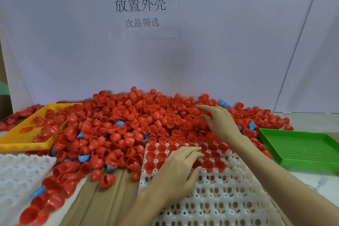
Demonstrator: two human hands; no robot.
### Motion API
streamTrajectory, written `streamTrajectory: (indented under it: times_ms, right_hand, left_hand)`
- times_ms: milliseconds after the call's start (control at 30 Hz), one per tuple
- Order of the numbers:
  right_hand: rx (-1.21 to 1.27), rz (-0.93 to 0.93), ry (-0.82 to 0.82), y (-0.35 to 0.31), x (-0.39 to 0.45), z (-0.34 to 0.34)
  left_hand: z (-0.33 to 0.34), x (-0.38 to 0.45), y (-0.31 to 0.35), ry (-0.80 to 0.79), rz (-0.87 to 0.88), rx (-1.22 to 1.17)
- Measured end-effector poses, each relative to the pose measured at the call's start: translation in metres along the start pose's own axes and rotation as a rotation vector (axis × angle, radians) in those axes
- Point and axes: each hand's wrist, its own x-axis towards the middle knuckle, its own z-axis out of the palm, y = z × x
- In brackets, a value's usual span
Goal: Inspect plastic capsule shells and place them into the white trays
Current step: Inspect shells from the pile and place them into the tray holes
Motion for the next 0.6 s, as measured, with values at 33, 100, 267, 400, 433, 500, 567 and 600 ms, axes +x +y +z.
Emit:
streamTrajectory:
  times_ms: [33, 100, 267, 400, 433, 500, 567, 600]
  right_hand:
    - [0.083, 0.021, 0.02, -0.002, -0.003, -0.004]
    - [0.235, 0.06, 0.026, -0.005, -0.013, -0.012]
    - [0.521, 0.081, -0.139, -0.013, -0.054, -0.035]
    - [0.656, 0.036, -0.232, -0.025, -0.08, -0.044]
    - [0.665, 0.021, -0.264, -0.028, -0.083, -0.045]
    - [0.717, 0.007, -0.316, -0.032, -0.086, -0.046]
    - [0.751, -0.004, -0.328, -0.033, -0.086, -0.047]
    - [0.743, -0.008, -0.322, -0.033, -0.087, -0.047]
  left_hand:
    - [0.0, 0.0, 0.0, 0.018, -0.002, -0.002]
    - [0.0, 0.002, 0.0, 0.065, -0.021, -0.016]
    - [-0.003, 0.004, 0.002, 0.246, -0.127, -0.077]
    - [-0.004, 0.004, 0.003, 0.322, -0.185, -0.19]
    - [-0.004, 0.004, 0.003, 0.323, -0.197, -0.235]
    - [-0.005, 0.004, 0.006, 0.318, -0.197, -0.315]
    - [-0.004, 0.005, 0.008, 0.338, -0.163, -0.362]
    - [-0.003, 0.005, 0.009, 0.352, -0.153, -0.38]
